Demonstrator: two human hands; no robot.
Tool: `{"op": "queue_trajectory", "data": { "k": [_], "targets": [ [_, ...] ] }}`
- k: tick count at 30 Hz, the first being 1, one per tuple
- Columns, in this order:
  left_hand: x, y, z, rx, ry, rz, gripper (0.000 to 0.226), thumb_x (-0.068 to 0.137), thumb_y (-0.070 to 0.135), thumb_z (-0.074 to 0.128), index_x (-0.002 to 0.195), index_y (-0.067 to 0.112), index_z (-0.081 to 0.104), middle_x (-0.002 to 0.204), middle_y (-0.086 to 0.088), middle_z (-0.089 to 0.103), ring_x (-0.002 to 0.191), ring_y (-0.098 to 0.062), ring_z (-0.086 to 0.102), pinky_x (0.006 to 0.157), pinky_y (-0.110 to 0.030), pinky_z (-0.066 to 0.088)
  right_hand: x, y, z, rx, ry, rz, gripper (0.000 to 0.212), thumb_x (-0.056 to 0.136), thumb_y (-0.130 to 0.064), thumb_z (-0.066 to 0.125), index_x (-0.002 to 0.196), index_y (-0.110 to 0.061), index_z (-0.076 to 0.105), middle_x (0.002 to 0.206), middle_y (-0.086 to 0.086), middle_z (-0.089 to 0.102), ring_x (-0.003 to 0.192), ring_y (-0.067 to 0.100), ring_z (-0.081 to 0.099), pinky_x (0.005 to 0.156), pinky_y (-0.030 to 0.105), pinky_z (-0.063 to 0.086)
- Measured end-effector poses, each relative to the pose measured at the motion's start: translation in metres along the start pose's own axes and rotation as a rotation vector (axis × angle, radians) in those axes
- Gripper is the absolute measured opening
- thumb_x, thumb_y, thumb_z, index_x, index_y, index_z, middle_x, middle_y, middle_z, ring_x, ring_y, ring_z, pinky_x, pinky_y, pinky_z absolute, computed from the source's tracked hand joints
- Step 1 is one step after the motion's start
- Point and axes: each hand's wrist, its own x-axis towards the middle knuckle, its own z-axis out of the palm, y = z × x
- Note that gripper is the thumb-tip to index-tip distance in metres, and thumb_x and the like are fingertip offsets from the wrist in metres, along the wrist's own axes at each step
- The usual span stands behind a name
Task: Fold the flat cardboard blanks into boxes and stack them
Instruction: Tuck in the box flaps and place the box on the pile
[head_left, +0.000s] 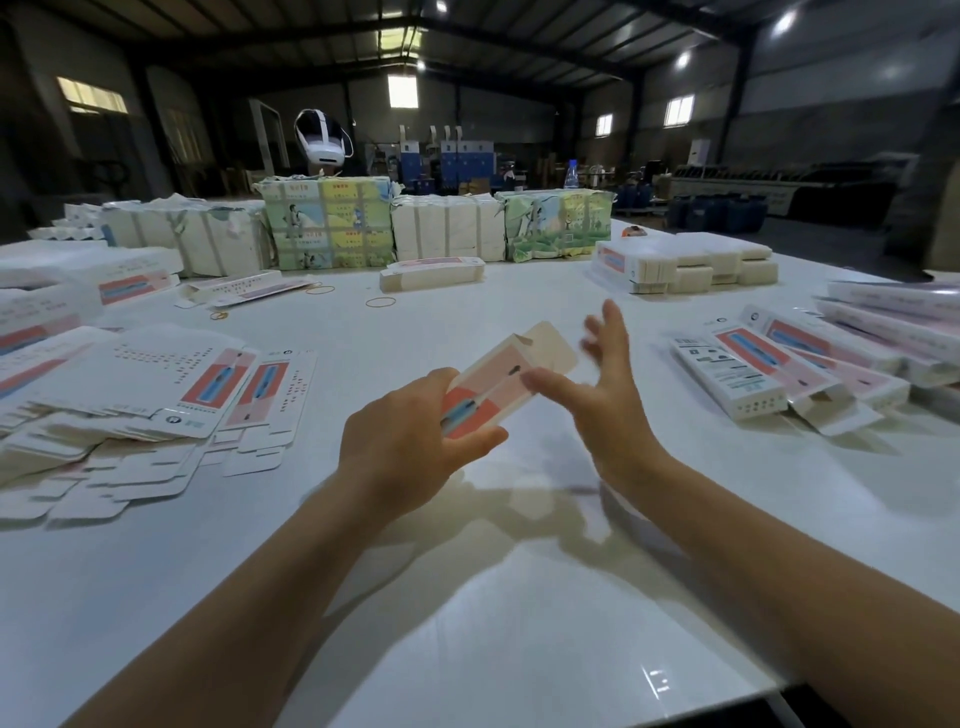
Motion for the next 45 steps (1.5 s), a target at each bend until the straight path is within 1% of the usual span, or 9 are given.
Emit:
{"op": "queue_trajectory", "data": {
  "k": [3, 7, 13, 18, 21, 30, 36, 39, 45],
  "targets": [
    [-0.002, 0.0, 0.001, 0.051, -0.035, 0.011, 0.058, 0.078, 0.064, 0.057, 0.122, 0.027, 0.049, 0.112, 0.008, 0.061, 0.076, -0.012, 0.059, 0.065, -0.025, 0.053, 0.005, 0.001, -0.005, 0.46, -0.232, 0.315, 0.067, 0.07, -0.007, 0.072, 0.13, -0.01, 0.043, 0.115, 0.014, 0.063, 0.106, 0.029, 0.063, 0.095, 0.043, 0.05],
    [-0.002, -0.002, 0.002, 0.133, -0.032, 0.026, 0.058, 0.078, 0.065, 0.056, 0.121, 0.026, 0.047, 0.111, 0.007, 0.061, 0.077, -0.012, 0.059, 0.065, -0.027, 0.054, -0.002, 0.003, 0.0, 0.046, -0.141, -0.031, 0.016, 0.086, -0.002, 0.063, 0.099, -0.011, 0.063, 0.09, 0.005, 0.069, 0.087, 0.025, 0.068, 0.079, 0.033, 0.057],
    [-0.002, -0.001, 0.007, 0.265, 0.012, 0.027, 0.056, 0.08, 0.068, 0.051, 0.116, 0.026, 0.047, 0.105, 0.008, 0.061, 0.075, -0.013, 0.057, 0.065, -0.027, 0.053, -0.015, 0.01, 0.011, -0.724, -0.144, -0.422, 0.032, 0.099, -0.018, 0.043, 0.129, -0.012, 0.051, 0.087, 0.003, 0.061, 0.068, 0.016, 0.046, 0.063, 0.021, 0.031],
    [-0.004, -0.004, 0.003, 0.257, 0.047, 0.035, 0.058, 0.08, 0.066, 0.052, 0.12, 0.025, 0.046, 0.108, 0.006, 0.061, 0.076, -0.011, 0.055, 0.062, -0.024, 0.049, -0.015, -0.004, 0.011, -0.231, -0.102, -0.165, 0.029, 0.1, -0.026, 0.044, 0.097, -0.017, 0.072, 0.085, 0.011, 0.07, 0.08, 0.026, 0.063, 0.079, 0.037, 0.054],
    [-0.005, -0.005, 0.002, 0.285, 0.059, 0.055, 0.061, 0.08, 0.066, 0.051, 0.124, 0.024, 0.044, 0.112, 0.005, 0.06, 0.083, -0.015, 0.059, 0.065, -0.025, 0.05, -0.009, -0.008, 0.007, 0.074, -0.153, 0.056, 0.02, 0.095, -0.014, 0.054, 0.105, -0.018, 0.071, 0.098, 0.007, 0.072, 0.096, 0.025, 0.067, 0.087, 0.039, 0.056],
    [-0.008, 0.004, -0.001, 0.302, 0.129, 0.124, 0.065, 0.075, 0.052, 0.071, 0.122, 0.009, 0.056, 0.103, -0.01, 0.069, 0.074, -0.028, 0.066, 0.058, -0.035, 0.054, -0.004, -0.008, 0.003, 0.324, -0.145, 0.192, 0.03, 0.093, -0.008, 0.054, 0.081, -0.023, 0.078, 0.092, 0.007, 0.075, 0.089, 0.022, 0.071, 0.075, 0.031, 0.059],
    [-0.007, 0.009, -0.002, 0.414, 0.131, 0.191, 0.065, 0.062, 0.046, 0.083, 0.105, 0.0, 0.065, 0.082, -0.015, 0.07, 0.056, -0.029, 0.064, 0.046, -0.034, 0.052, -0.007, -0.006, 0.002, 0.058, -0.091, 0.064, 0.044, 0.092, -0.006, 0.052, 0.072, -0.039, 0.075, 0.086, -0.008, 0.075, 0.087, 0.014, 0.069, 0.083, 0.033, 0.056],
    [-0.006, 0.011, -0.002, 0.437, 0.11, 0.174, 0.066, 0.065, 0.047, 0.081, 0.106, -0.001, 0.064, 0.083, -0.015, 0.07, 0.06, -0.03, 0.064, 0.047, -0.035, 0.053, -0.008, -0.008, 0.002, -0.209, 0.001, -0.07, 0.043, 0.092, -0.011, 0.051, 0.074, -0.045, 0.069, 0.087, -0.006, 0.067, 0.082, 0.001, 0.06, 0.075, 0.014, 0.047],
    [-0.007, 0.008, -0.002, 0.392, 0.118, 0.149, 0.066, 0.079, 0.057, 0.063, 0.122, 0.007, 0.055, 0.104, -0.01, 0.067, 0.078, -0.027, 0.064, 0.062, -0.034, 0.055, -0.012, -0.007, 0.002, -0.485, 0.029, -0.355, 0.027, 0.09, -0.001, 0.05, 0.092, -0.01, 0.076, 0.075, 0.01, 0.057, 0.066, 0.015, 0.05, 0.057, 0.013, 0.035]
  ]
}}
